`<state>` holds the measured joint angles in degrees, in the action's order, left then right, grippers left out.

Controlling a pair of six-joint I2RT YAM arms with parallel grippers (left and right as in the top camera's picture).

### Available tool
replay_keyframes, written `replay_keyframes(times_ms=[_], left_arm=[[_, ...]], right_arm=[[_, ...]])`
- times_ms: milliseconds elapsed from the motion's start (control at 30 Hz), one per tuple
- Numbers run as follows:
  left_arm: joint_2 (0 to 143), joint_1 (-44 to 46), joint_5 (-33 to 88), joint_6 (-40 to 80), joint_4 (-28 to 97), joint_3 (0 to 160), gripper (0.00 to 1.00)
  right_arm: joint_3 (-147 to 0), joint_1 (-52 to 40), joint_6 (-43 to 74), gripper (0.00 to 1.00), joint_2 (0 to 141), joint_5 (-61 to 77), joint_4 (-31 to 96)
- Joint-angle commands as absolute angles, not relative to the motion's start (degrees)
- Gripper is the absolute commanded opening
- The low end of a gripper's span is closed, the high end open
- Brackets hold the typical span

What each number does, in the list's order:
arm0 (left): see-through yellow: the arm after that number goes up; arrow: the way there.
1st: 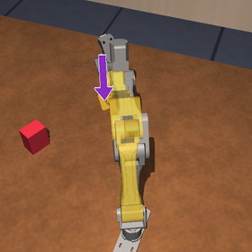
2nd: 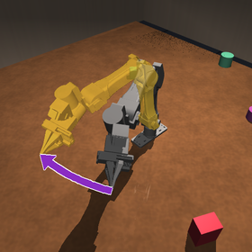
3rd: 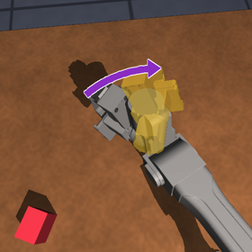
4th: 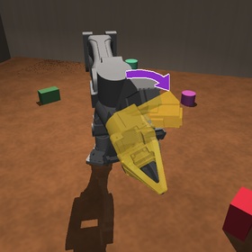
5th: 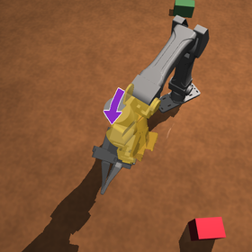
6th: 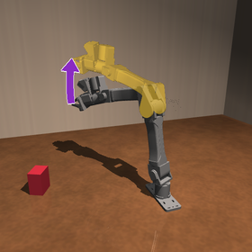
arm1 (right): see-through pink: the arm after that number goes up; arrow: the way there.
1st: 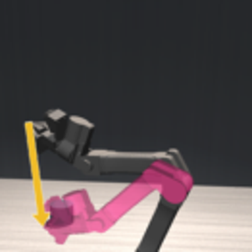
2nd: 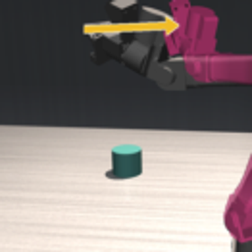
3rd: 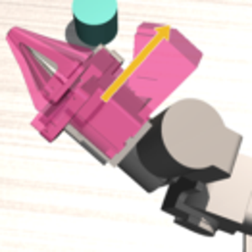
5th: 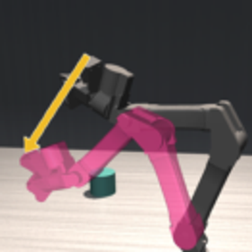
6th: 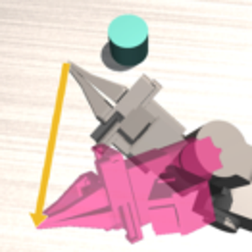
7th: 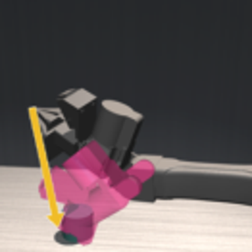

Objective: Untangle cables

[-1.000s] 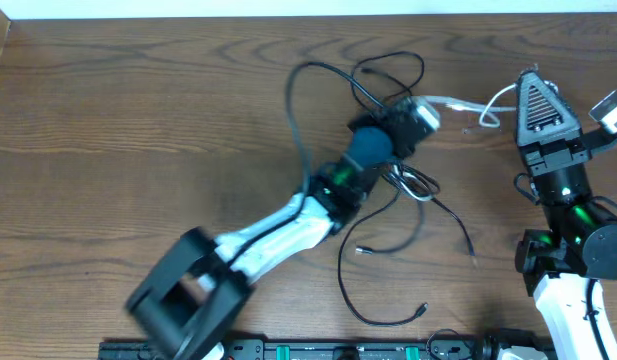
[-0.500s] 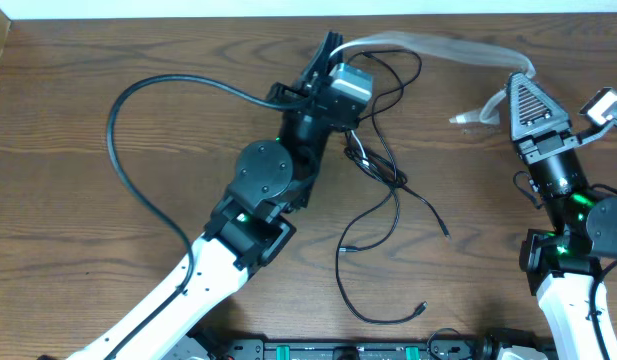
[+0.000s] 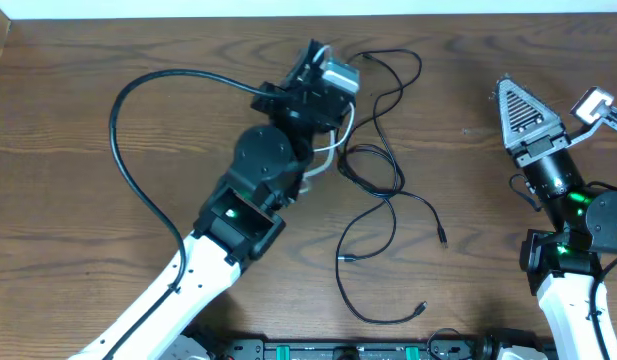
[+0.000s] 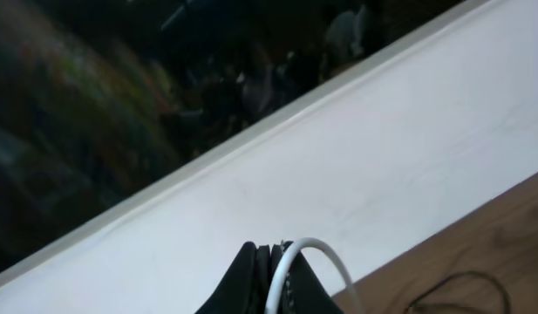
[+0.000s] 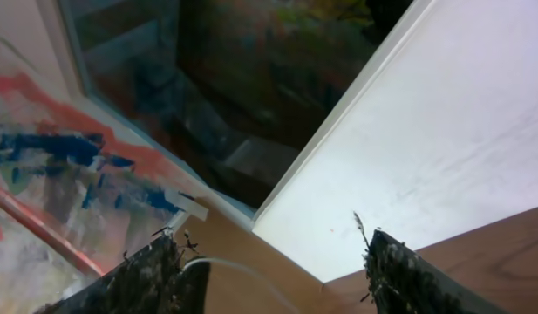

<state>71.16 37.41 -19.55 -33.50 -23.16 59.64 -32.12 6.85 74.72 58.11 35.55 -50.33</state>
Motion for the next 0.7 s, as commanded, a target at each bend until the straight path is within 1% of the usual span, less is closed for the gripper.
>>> replay_keyframes(times_ms=[0, 167, 233, 300, 367, 433, 500, 667], left_arm=[[71.16, 32.32, -23.62, -34.26, -22.31, 60.77, 0.08], [71.18, 21.02, -31.07, -33.43, -20.58, 60.77, 0.08], [71.18, 16.12, -31.16, -31.4, -18.17, 60.77, 0.07], [71.31, 9.19, -31.14, -28.29, -15.4, 60.71, 0.07], [71.55, 4.78, -31.14, -26.61, -14.06, 60.66, 0.07], [72.27, -1.69, -31.14, -23.42, -12.84, 60.62, 0.07], [73.28, -7.51, -31.14, -20.82, -12.45, 60.53, 0.07], [76.27, -21.45, -31.14, -19.53, -14.0, 60.55, 0.08]], right_arm=[[-32.99, 7.09, 74.02, 0.67, 57.76, 36.71, -50.33], [-32.99, 7.09, 74.0, 0.68, 57.76, 38.17, -50.3], [-32.99, 7.09, 74.0, 0.68, 57.76, 38.17, -50.3], [-32.99, 7.09, 73.97, 0.68, 57.76, 38.33, -50.3], [-32.99, 7.09, 73.38, 0.68, 57.76, 38.79, -50.3], [-32.99, 7.09, 73.12, 0.68, 57.76, 39.59, -50.24], [-32.99, 7.09, 73.14, 0.68, 57.76, 39.99, -50.24], [-32.99, 7.09, 73.14, 0.68, 57.76, 42.48, -50.24]])
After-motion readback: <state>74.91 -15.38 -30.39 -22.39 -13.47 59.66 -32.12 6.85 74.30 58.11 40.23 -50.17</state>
